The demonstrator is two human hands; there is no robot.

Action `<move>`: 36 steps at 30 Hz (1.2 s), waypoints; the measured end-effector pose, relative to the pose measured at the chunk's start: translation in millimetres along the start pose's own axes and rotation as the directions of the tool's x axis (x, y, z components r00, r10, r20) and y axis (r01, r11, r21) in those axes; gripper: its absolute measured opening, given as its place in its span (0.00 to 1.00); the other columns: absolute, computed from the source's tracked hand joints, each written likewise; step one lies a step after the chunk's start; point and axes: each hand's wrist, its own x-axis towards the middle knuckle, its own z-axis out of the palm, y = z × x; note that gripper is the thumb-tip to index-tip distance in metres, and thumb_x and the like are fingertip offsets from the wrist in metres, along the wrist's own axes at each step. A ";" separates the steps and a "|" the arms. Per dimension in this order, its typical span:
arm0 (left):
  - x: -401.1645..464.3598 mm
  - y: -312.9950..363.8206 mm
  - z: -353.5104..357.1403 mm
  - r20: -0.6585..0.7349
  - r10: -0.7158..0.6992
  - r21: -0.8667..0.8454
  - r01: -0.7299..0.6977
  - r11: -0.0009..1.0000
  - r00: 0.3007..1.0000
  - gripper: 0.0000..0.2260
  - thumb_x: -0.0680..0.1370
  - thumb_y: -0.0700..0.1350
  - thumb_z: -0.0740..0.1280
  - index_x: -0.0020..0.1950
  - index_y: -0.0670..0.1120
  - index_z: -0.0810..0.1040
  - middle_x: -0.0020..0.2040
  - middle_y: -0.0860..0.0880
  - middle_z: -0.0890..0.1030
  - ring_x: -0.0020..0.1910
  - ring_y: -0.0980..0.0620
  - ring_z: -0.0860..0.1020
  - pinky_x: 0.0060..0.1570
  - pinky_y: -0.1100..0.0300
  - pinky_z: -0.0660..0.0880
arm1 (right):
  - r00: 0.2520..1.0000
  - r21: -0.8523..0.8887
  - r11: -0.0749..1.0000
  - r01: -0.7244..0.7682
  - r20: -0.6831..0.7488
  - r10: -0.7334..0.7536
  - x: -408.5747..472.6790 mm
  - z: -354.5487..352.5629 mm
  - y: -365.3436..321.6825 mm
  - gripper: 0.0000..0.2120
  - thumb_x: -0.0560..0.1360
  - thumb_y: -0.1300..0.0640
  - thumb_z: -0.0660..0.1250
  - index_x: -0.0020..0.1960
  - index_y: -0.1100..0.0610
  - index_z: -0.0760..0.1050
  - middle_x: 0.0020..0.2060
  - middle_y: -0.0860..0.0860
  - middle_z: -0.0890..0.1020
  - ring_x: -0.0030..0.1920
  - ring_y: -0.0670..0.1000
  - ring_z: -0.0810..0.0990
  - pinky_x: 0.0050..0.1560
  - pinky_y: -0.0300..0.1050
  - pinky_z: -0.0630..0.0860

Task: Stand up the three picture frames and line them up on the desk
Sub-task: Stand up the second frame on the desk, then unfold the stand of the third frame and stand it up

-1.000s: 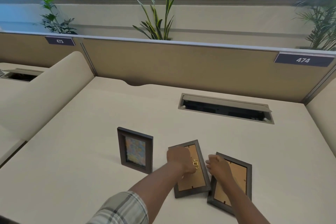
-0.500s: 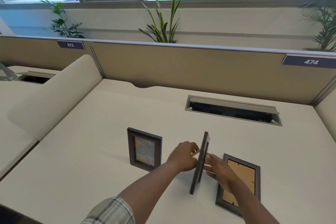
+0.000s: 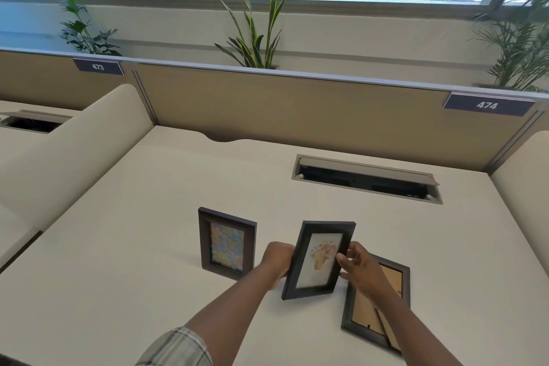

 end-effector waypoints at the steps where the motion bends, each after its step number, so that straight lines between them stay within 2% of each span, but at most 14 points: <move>1: 2.3 -1.6 -1.4 0.032 -0.029 -0.065 0.031 0.997 0.999 0.14 0.76 0.39 0.58 0.44 0.36 0.82 0.45 0.38 0.85 0.44 0.38 0.83 0.44 0.50 0.78 | 1.000 -0.045 0.999 0.016 -0.021 -0.017 -0.8 0.1 0.0 0.10 0.77 0.50 0.66 0.58 0.48 0.73 0.54 0.50 0.80 0.54 0.50 0.81 0.51 0.51 0.83; 3: 4.0 -2.5 -2.9 0.101 -0.054 -0.188 0.072 0.980 0.993 0.18 0.78 0.43 0.55 0.47 0.40 0.85 0.45 0.40 0.86 0.45 0.41 0.85 0.43 0.50 0.83 | 0.997 -0.157 0.987 0.044 -0.062 -0.055 -2.2 1.7 0.2 0.14 0.77 0.47 0.66 0.60 0.49 0.72 0.53 0.49 0.81 0.51 0.48 0.81 0.49 0.50 0.83; 5: 7.2 -3.0 -3.7 0.126 -0.034 -0.276 0.068 0.959 0.991 0.21 0.79 0.46 0.53 0.42 0.45 0.86 0.41 0.44 0.87 0.37 0.46 0.86 0.32 0.56 0.81 | 0.992 -0.263 0.963 0.062 -0.088 -0.088 -4.2 5.3 -0.6 0.16 0.76 0.44 0.66 0.60 0.50 0.72 0.50 0.48 0.82 0.48 0.48 0.82 0.48 0.49 0.82; 7: 9.8 -3.8 -3.8 0.097 -0.025 -0.315 0.054 0.948 0.995 0.23 0.80 0.48 0.52 0.38 0.47 0.86 0.38 0.45 0.87 0.34 0.48 0.85 0.29 0.59 0.79 | 0.988 -0.333 0.939 0.085 -0.097 -0.124 -6.8 10.4 -1.1 0.14 0.76 0.44 0.65 0.58 0.50 0.72 0.49 0.47 0.82 0.47 0.47 0.82 0.47 0.49 0.81; 11: 15.8 -8.7 -0.1 0.042 -0.020 -0.320 0.032 0.947 0.999 0.23 0.81 0.48 0.50 0.43 0.45 0.84 0.43 0.42 0.86 0.42 0.43 0.83 0.48 0.48 0.81 | 0.977 -0.400 0.909 0.115 -0.120 -0.177 -9.0 19.8 0.3 0.11 0.77 0.47 0.66 0.56 0.49 0.72 0.49 0.47 0.81 0.48 0.45 0.80 0.46 0.47 0.81; 13: 11.8 -7.4 3.3 -0.060 -0.059 -0.315 0.037 0.948 0.996 0.22 0.81 0.50 0.49 0.52 0.42 0.81 0.51 0.40 0.84 0.50 0.40 0.81 0.57 0.44 0.78 | 0.975 -0.416 0.903 0.108 -0.131 -0.177 -8.6 23.1 -0.6 0.10 0.77 0.47 0.66 0.55 0.49 0.72 0.48 0.47 0.81 0.47 0.45 0.79 0.46 0.46 0.80; 16: 0.6 -11.8 10.0 -0.341 -0.136 -0.220 0.062 0.974 0.930 0.25 0.83 0.54 0.47 0.66 0.40 0.74 0.65 0.39 0.77 0.63 0.38 0.75 0.65 0.48 0.68 | 0.976 -0.406 0.908 0.107 -0.131 -0.173 -10.4 23.1 1.4 0.10 0.75 0.46 0.68 0.53 0.46 0.71 0.45 0.43 0.80 0.45 0.42 0.80 0.41 0.37 0.77; 19: -20.9 -25.4 21.2 -0.511 -0.110 -0.036 0.107 0.994 0.853 0.23 0.83 0.52 0.49 0.66 0.38 0.70 0.65 0.38 0.76 0.62 0.36 0.74 0.62 0.45 0.67 | 0.975 -0.368 0.927 0.078 -0.164 -0.147 -18.7 15.1 12.3 0.12 0.73 0.46 0.70 0.53 0.42 0.71 0.42 0.42 0.80 0.42 0.41 0.79 0.38 0.32 0.73; 21: -34.9 -41.6 33.0 -0.547 -0.094 0.092 0.171 0.981 0.832 0.18 0.82 0.50 0.54 0.62 0.38 0.71 0.61 0.38 0.78 0.59 0.36 0.76 0.57 0.46 0.70 | 0.972 -0.371 0.928 0.043 -0.200 -0.125 -25.4 5.4 23.2 0.10 0.73 0.49 0.71 0.51 0.42 0.71 0.40 0.43 0.79 0.41 0.43 0.79 0.37 0.32 0.72; 24: -46.4 -63.9 54.5 -0.402 0.005 0.265 0.111 0.958 0.916 0.09 0.79 0.45 0.57 0.55 0.42 0.73 0.55 0.42 0.79 0.53 0.42 0.77 0.53 0.50 0.72 | 0.958 -0.435 0.899 -0.057 -0.277 -0.073 -34.7 -8.5 40.6 0.10 0.73 0.56 0.69 0.54 0.49 0.74 0.46 0.47 0.80 0.49 0.51 0.79 0.43 0.38 0.73; 27: -48.9 -70.5 81.0 -0.202 0.101 0.393 -0.014 0.919 0.974 0.06 0.77 0.41 0.57 0.48 0.46 0.74 0.51 0.47 0.78 0.48 0.48 0.75 0.52 0.53 0.74 | 0.938 -0.595 0.778 -0.201 -0.345 -0.022 -45.7 -19.7 53.7 0.18 0.73 0.51 0.68 0.62 0.51 0.72 0.58 0.50 0.76 0.60 0.54 0.74 0.55 0.49 0.71; 30: -46.9 -68.7 110.4 -0.061 0.089 0.444 -0.053 0.894 0.994 0.12 0.77 0.41 0.58 0.58 0.44 0.75 0.58 0.46 0.78 0.55 0.48 0.75 0.52 0.59 0.71 | 0.930 -0.723 0.618 -0.310 -0.366 0.038 -53.2 -29.3 59.4 0.27 0.73 0.43 0.67 0.68 0.50 0.67 0.64 0.50 0.73 0.64 0.55 0.70 0.59 0.52 0.68; 32: -44.5 -67.1 125.2 -0.025 0.042 0.462 -0.026 0.887 0.999 0.15 0.77 0.41 0.58 0.63 0.43 0.74 0.62 0.45 0.77 0.59 0.47 0.76 0.50 0.60 0.69 | 0.932 -0.716 0.614 -0.332 -0.350 0.096 -53.8 -32.6 61.5 0.29 0.73 0.42 0.66 0.69 0.52 0.65 0.66 0.52 0.71 0.65 0.56 0.70 0.60 0.53 0.68; 36: -39.9 -62.5 135.8 -0.041 -0.010 0.503 0.029 0.864 0.999 0.12 0.77 0.39 0.56 0.52 0.39 0.77 0.54 0.42 0.81 0.49 0.46 0.77 0.42 0.59 0.69 | 0.936 -0.609 0.722 -0.329 -0.311 0.164 -50.8 -40.1 60.8 0.24 0.70 0.48 0.69 0.62 0.57 0.70 0.61 0.55 0.74 0.60 0.57 0.72 0.58 0.50 0.72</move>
